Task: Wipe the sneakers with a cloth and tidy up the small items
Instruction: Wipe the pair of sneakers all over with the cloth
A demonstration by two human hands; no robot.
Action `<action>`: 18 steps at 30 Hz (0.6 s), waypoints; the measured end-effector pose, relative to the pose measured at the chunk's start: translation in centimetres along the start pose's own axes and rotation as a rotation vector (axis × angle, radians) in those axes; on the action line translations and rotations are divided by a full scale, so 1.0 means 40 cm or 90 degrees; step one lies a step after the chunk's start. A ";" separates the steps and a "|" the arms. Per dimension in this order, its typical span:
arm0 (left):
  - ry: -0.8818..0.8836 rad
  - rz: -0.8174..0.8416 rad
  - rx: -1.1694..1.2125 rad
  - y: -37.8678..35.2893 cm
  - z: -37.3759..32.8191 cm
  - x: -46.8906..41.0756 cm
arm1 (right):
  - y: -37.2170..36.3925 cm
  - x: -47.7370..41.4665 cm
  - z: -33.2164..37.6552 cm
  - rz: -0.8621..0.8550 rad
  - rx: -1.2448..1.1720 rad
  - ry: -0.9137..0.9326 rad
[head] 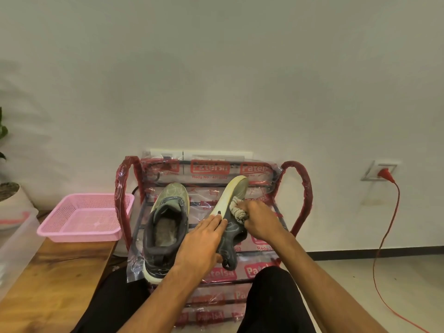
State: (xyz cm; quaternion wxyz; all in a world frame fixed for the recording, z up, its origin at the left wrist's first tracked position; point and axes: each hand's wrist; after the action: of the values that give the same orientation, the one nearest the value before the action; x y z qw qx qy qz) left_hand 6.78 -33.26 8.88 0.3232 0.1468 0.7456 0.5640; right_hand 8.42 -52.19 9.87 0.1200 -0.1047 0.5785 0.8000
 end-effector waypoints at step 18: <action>-0.005 -0.004 0.002 -0.001 0.000 0.002 | 0.043 -0.004 -0.035 -0.208 -0.036 -0.164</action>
State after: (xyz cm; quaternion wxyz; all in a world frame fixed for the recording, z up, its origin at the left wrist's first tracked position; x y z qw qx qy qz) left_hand 6.71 -33.22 8.81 0.3280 0.1473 0.7458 0.5608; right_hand 8.07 -54.06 11.04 0.3182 -0.0977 0.5108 0.7926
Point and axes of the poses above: each hand's wrist, its own x-axis away from the middle knuckle, its own y-axis out of the back of the hand, z = x × y, and after that the axes turned 11 degrees about -z, right-handed
